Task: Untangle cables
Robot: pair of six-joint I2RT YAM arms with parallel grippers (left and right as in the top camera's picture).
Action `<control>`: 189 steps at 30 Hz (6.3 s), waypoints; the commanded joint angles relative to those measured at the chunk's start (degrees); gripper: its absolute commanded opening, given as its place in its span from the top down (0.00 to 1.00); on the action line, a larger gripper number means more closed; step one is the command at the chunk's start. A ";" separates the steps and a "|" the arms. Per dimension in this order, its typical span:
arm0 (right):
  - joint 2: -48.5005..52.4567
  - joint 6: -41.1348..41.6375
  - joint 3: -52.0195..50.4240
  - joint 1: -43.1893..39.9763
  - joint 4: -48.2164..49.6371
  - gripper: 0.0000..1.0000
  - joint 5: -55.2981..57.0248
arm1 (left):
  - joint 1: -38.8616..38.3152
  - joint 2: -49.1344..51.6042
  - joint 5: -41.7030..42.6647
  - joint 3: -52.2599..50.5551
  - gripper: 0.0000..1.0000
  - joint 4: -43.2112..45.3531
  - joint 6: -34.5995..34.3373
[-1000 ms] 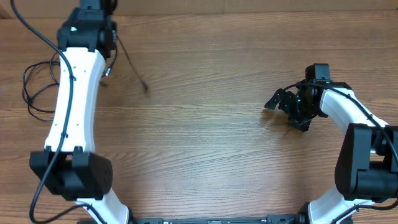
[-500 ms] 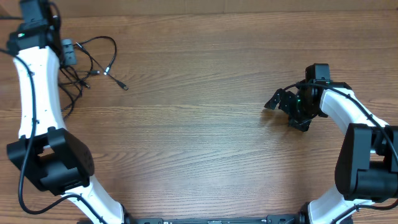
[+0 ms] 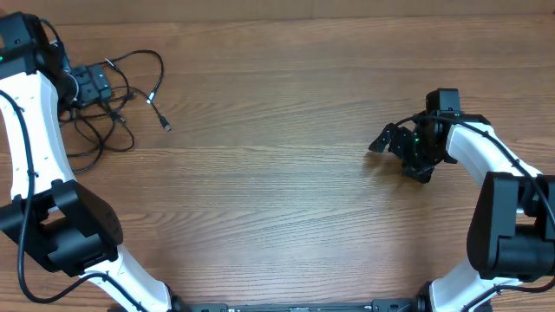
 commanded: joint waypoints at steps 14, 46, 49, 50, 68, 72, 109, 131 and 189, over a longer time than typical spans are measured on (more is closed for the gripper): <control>-0.04 -0.04 -0.02 -0.04 0.11 0.00 0.57 | -4.87 -2.47 18.47 -9.38 0.14 -13.64 1.31; -0.04 -0.04 -0.02 -0.04 0.11 0.00 0.57 | -7.54 -32.13 16.52 -67.04 0.00 11.61 -5.92; -0.04 -0.02 -0.02 -0.04 0.11 0.00 0.57 | -7.54 -32.13 13.55 -67.01 0.00 11.58 -5.92; -0.04 -0.04 -0.02 -0.04 0.11 0.00 0.57 | -7.54 -32.13 13.25 -67.04 0.00 11.63 -5.90; -0.04 -0.04 -0.02 -0.04 0.11 0.00 0.57 | -13.53 -42.49 10.78 -90.33 0.00 62.49 -5.92; -0.04 -0.02 -0.02 -0.04 0.11 0.00 0.57 | -13.53 -45.57 9.27 -96.98 0.01 72.30 -5.95; -0.04 -0.04 -0.02 -0.04 0.11 0.00 0.57 | -13.68 -80.56 4.68 -111.36 0.00 62.60 -7.45; -0.04 -0.02 -0.02 -0.04 0.11 0.00 0.57 | -17.79 -109.09 4.39 -111.36 0.00 62.45 -3.50; -0.04 -0.04 -0.02 -0.04 0.11 0.00 0.57 | -19.10 -113.24 3.32 -111.36 0.00 62.55 0.81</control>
